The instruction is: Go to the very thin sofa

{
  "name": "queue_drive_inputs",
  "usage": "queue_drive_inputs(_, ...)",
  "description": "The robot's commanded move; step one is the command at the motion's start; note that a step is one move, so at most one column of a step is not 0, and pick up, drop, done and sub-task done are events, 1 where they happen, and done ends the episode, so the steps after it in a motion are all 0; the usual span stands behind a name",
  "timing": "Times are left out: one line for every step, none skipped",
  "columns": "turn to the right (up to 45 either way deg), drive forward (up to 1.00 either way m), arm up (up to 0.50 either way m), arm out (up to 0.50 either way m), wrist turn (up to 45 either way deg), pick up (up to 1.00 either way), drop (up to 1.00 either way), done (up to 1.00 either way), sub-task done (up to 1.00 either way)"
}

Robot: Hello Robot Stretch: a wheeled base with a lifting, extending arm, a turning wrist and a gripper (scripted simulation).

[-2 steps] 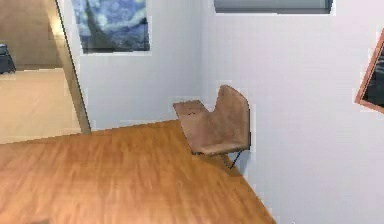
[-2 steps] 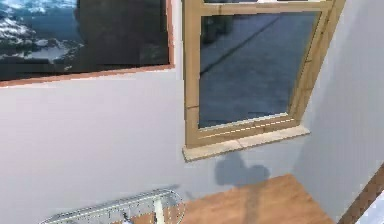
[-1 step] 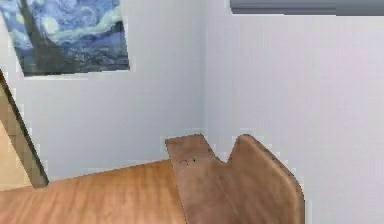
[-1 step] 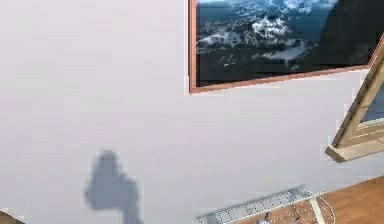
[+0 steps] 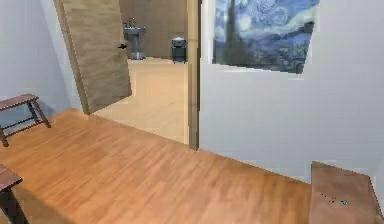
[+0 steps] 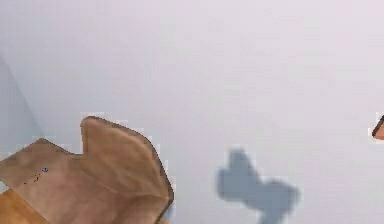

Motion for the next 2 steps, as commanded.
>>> queue_drive_inputs(-45.0,0.00,0.00,0.00,0.0,0.00,0.00,0.00,0.00)
queue_drive_inputs(0.0,0.35,0.00,0.00,0.0,0.00,0.00,0.00,0.00)
